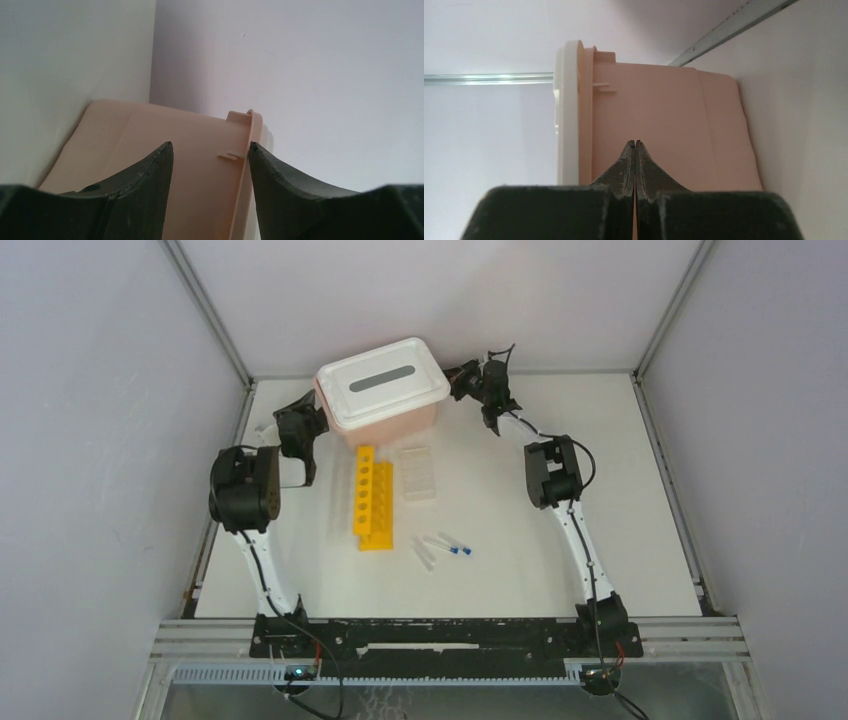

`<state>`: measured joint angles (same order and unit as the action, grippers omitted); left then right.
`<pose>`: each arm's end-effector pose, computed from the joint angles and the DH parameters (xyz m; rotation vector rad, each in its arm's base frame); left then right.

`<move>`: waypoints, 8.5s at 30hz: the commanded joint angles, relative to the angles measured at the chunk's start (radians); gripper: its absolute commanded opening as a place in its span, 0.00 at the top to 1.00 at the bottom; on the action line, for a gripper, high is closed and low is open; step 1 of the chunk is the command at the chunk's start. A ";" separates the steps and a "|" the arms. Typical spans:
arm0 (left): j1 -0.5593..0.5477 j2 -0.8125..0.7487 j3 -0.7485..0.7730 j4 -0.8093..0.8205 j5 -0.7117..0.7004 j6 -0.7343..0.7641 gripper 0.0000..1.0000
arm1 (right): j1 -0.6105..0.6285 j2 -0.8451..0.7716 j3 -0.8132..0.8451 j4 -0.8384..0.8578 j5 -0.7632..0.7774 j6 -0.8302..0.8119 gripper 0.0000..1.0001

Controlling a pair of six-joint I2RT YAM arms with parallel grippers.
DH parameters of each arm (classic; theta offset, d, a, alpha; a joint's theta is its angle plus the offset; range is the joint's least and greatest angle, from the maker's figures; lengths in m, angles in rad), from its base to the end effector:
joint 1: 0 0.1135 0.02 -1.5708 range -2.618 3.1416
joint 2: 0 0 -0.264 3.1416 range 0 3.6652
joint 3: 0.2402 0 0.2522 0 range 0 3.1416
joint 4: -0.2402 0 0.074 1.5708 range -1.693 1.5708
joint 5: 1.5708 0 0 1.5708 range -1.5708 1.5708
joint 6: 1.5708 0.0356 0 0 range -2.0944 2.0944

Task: Organize the chemistry lab equipment
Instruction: Move the storage box to the center of the board, then close the lid of the storage box, then pick up the test tube at the center of the board.

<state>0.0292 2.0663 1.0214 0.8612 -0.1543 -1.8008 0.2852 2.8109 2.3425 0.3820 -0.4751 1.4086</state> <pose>0.4274 0.0180 0.1441 -1.5773 1.0598 -1.1282 0.5910 0.1902 0.1330 0.6537 1.8294 1.6073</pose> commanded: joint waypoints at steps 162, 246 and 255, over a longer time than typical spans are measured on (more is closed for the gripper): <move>0.030 -0.085 0.180 0.010 0.549 0.767 0.28 | -0.043 -0.755 -0.698 -0.230 0.252 -0.731 0.43; -0.711 -1.047 -0.438 -0.493 -0.177 1.316 0.00 | 0.488 -1.579 -1.766 -0.284 0.623 -1.220 0.25; -0.754 -1.108 -0.468 -0.544 -0.264 1.245 0.00 | 0.545 -1.534 -1.801 -0.280 0.617 -1.177 0.35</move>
<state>-0.7166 0.9962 0.5831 0.3294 -0.3546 -0.5259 0.7952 1.2587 0.5415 0.0700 0.1455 0.1921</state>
